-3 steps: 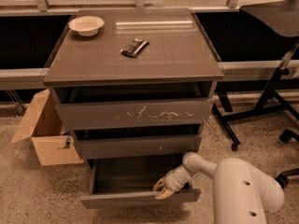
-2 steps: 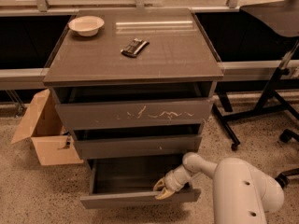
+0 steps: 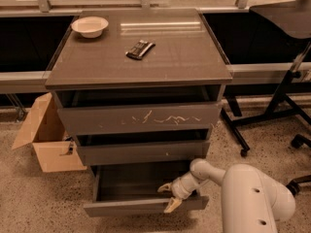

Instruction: Open bottom drawer

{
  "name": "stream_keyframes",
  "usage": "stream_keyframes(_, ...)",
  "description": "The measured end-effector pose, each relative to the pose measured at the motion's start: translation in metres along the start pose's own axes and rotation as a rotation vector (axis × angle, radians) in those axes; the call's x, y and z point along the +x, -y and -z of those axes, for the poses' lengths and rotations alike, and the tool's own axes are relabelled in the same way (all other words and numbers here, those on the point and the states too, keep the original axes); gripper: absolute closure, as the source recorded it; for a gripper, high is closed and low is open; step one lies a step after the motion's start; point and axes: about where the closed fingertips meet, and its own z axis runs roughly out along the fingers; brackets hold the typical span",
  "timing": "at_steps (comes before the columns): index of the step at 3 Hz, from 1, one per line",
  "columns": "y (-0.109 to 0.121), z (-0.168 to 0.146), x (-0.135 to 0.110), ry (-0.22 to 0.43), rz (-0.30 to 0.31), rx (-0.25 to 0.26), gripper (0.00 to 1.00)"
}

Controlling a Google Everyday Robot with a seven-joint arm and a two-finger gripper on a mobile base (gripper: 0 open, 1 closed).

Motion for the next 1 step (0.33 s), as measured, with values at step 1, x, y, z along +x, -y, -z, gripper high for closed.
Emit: stream_keyframes(1, 0.0, 0.0, 0.0, 0.0, 0.0, 0.0, 0.0)
